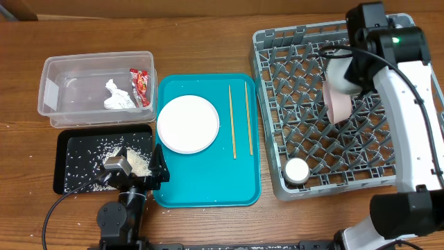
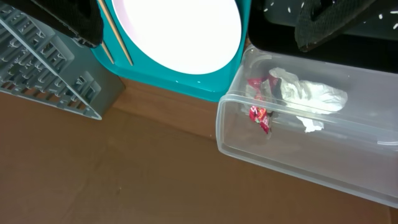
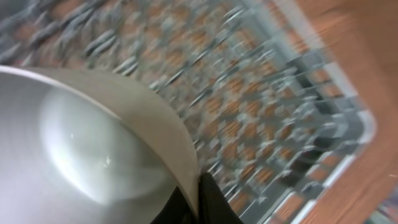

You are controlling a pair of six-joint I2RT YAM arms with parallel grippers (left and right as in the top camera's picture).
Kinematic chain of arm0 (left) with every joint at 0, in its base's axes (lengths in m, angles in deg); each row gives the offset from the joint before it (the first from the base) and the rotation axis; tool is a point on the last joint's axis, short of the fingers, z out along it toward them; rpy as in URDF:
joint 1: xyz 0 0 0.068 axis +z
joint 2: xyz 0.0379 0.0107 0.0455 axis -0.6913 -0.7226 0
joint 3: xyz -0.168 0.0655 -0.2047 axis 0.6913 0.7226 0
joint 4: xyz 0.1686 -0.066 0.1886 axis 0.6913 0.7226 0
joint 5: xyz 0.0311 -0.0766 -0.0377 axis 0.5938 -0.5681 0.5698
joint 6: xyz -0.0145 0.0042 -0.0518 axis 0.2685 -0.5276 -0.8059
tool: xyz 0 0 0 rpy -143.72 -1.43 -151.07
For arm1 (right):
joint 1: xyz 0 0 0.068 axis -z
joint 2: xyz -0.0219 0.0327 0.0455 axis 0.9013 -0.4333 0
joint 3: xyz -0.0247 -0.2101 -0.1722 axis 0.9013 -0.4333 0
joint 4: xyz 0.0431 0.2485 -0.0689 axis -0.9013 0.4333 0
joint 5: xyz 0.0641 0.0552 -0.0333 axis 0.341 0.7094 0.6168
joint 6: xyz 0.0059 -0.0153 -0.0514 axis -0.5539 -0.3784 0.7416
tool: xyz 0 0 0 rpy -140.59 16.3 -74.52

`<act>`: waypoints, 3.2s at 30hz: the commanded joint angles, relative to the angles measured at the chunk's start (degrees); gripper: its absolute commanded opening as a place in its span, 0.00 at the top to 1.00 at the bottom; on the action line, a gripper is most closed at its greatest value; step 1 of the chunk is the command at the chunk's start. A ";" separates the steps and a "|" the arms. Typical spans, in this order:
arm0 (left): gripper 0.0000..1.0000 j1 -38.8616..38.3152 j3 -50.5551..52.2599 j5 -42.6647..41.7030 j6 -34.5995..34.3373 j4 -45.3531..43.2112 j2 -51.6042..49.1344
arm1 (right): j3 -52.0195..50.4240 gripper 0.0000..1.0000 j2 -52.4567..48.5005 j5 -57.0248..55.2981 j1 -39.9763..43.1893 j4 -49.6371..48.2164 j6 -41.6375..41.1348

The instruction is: Sort waste into correct bins and load items into the dishwasher

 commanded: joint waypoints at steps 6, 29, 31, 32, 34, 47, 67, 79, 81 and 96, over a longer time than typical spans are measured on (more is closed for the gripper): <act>0.00 -0.37 0.31 -0.44 -0.13 -0.07 0.59 | -8.31 0.96 -0.68 12.17 0.00 -0.81 5.95; 0.00 -0.37 0.31 -0.44 -0.13 -0.07 0.59 | -7.48 0.96 0.22 14.86 -3.50 -6.19 5.75; 0.00 -0.37 0.31 -0.44 -0.13 -0.07 0.59 | -7.48 0.96 1.05 17.86 -3.50 -7.67 7.39; 0.00 -0.37 0.31 -0.44 -0.13 -0.07 0.59 | -7.48 0.96 1.44 19.56 -3.50 -8.22 9.60; 0.00 -0.37 0.31 -0.42 -0.13 -0.07 0.59 | -7.45 0.96 2.67 19.41 -3.45 -8.76 10.27; 0.00 -0.37 0.31 -0.44 -0.13 -0.07 0.59 | -7.48 0.96 6.47 14.43 3.54 -12.50 6.21; 0.00 -0.37 0.31 -0.42 -0.13 -0.07 0.59 | -14.12 0.96 1.03 -31.91 10.93 -0.52 -16.52; 0.00 -0.37 0.31 -0.42 -0.13 -0.07 0.59 | -15.08 0.96 -11.76 -33.79 8.44 -0.28 -15.21; 0.00 -0.37 0.31 -0.44 -0.13 -0.07 0.59 | -15.08 0.96 -13.07 -33.90 7.26 -0.28 -15.21; 0.00 -0.37 0.31 -0.42 -0.13 -0.07 0.59 | -15.04 0.92 -16.48 -37.83 -0.94 -0.85 -15.02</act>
